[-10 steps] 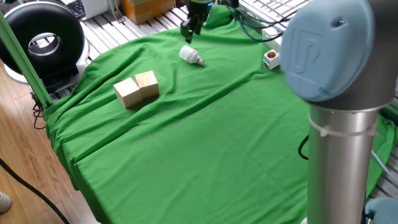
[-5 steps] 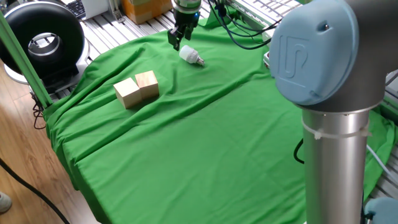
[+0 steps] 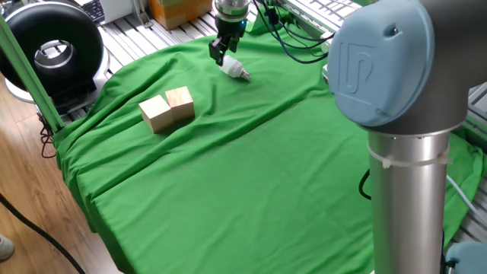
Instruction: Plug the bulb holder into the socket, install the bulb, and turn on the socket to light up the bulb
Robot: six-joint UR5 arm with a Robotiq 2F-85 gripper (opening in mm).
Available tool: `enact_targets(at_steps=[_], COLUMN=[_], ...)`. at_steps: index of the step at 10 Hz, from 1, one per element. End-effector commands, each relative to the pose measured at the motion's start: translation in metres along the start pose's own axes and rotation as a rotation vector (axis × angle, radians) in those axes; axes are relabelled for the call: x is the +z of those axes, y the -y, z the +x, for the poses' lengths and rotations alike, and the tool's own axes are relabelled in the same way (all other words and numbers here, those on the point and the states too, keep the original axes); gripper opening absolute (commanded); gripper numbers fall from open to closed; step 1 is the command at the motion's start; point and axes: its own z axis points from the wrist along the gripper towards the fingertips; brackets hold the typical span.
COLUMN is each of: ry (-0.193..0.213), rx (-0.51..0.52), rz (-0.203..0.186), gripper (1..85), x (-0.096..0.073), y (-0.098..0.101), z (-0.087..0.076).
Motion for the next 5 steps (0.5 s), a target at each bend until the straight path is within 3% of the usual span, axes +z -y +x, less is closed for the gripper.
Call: enact_targets(at_steps=[1, 5], ry=[0.004, 0.001], rx=[0.004, 0.002], rz=[-0.007, -0.009], gripper=[59.0, 55.7], x=[0.0083, 0.0113], y=[0.0007, 0.0001], z=[0.0072, 0.0107])
